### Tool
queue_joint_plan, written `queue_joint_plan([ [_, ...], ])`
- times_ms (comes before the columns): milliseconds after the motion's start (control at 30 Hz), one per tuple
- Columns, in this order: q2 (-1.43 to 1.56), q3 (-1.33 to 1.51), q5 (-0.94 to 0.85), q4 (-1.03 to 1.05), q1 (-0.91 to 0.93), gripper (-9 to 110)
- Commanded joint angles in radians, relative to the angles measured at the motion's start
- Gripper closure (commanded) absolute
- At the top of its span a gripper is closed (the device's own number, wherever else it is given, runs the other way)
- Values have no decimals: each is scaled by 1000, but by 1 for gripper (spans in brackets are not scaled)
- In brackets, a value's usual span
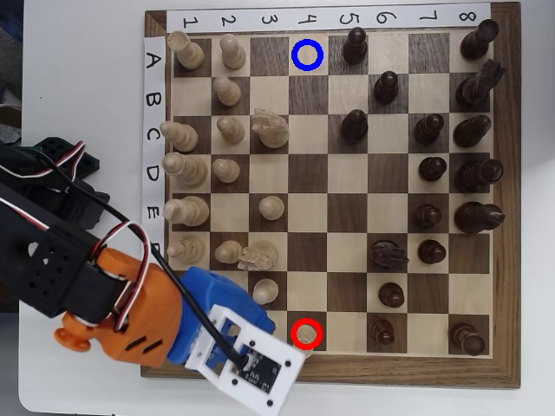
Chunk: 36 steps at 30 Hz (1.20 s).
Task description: Move the piece to destination
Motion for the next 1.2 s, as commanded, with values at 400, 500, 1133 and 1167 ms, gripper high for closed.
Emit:
queue_joint_plan([
  [400,127,152,-77,-281,-37,78],
  [500,97,129,-72,-291,-46,77],
  [1133,-130,-15,-31,-324,-98,76],
  [1167,-141,-26,-29,-325,-97,76],
])
